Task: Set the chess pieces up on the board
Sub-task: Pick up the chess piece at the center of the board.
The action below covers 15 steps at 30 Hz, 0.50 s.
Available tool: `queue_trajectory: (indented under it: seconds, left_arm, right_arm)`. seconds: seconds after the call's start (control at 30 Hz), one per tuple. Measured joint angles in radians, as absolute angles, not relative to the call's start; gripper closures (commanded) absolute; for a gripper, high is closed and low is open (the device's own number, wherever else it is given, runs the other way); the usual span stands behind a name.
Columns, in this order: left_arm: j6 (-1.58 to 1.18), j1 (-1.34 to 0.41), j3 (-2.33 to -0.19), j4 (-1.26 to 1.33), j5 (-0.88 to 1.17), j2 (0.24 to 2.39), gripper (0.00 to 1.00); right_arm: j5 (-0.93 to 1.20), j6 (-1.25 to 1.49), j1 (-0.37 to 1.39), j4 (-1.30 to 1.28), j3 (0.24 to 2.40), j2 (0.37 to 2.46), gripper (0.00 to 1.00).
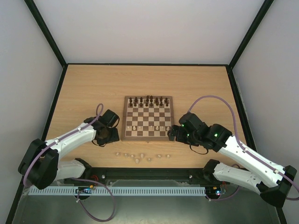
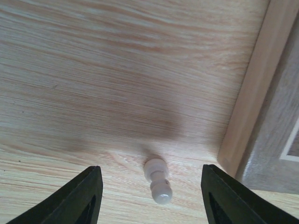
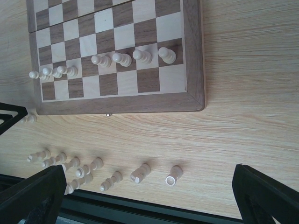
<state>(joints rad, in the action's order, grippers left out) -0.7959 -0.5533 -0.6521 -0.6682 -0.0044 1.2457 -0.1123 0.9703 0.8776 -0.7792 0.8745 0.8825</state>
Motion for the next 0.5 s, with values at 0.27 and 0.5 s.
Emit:
queue_trajectory:
  seconds: [0.27,0.5]
  left_arm:
    - [-0.82,-0.567,-0.61,-0.652,-0.009,1.25,0.55]
    - [-0.826,-0.58,-0.606,-0.625,-0.016,1.266,0.67]
  right_arm:
    - [-0.109,0.97,0.878,-0.779,0.872,0.883,0.02]
    - [-0.107,0.969,0.878,-0.779,0.867,0.883,0.02]
